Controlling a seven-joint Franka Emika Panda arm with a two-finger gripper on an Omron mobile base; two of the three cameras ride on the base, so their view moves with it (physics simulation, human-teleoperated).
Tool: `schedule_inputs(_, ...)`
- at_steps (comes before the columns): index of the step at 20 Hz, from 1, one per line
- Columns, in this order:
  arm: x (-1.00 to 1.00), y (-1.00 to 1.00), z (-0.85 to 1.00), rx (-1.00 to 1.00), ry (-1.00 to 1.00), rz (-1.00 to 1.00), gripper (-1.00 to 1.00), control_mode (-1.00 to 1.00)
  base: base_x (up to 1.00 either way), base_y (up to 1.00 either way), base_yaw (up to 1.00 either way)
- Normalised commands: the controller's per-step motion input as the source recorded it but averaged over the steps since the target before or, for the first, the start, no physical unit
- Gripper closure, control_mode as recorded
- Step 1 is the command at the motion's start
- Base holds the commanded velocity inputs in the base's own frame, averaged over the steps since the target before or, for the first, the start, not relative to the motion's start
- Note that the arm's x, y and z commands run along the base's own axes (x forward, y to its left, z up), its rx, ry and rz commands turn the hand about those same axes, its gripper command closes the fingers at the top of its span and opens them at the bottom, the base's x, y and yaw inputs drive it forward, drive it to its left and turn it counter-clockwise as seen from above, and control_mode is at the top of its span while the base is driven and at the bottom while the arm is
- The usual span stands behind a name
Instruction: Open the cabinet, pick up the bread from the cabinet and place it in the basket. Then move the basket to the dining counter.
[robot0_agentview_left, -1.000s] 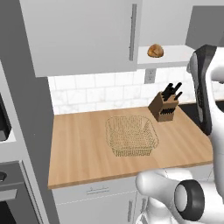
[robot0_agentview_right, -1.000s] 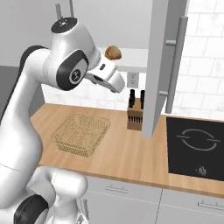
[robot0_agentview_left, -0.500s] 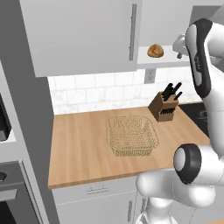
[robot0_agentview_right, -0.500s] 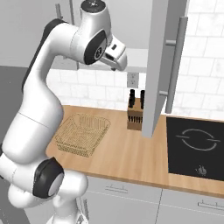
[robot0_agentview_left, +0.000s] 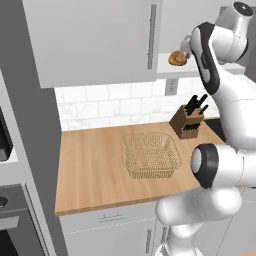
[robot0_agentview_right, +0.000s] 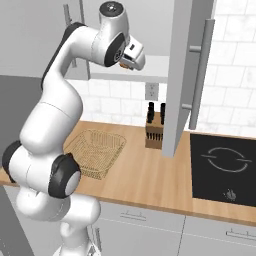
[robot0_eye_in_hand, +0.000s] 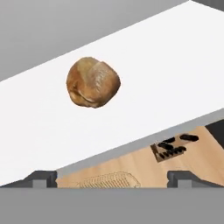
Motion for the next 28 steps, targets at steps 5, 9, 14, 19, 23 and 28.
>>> schedule_inputs(5, 0.66, 0.01, 0.0, 0.02, 0.0, 0.06, -1.0, -1.0, 0.0, 0.0, 0.0)
schedule_inputs(9, 0.52, 0.0, 0.0, 0.0, 0.0, 0.05, -1.0, -1.0, 0.0, 0.0, 0.0)
schedule_inputs(14, 0.42, 0.0, -0.02, 0.0, -0.11, 0.02, -1.0, -1.0, 0.0, 0.0, 0.0)
schedule_inputs(19, 0.38, 0.0, -0.1, 0.0, -0.16, 0.04, -1.0, -1.0, 0.0, 0.0, 0.0)
schedule_inputs(23, 0.28, 0.0, -0.1, 0.0, -0.12, 0.03, -1.0, -1.0, 0.0, 0.0, 0.0)
schedule_inputs(28, 0.15, 0.0, -0.05, 0.0, -0.02, 0.02, -1.0, -1.0, 0.0, 0.0, 0.0)
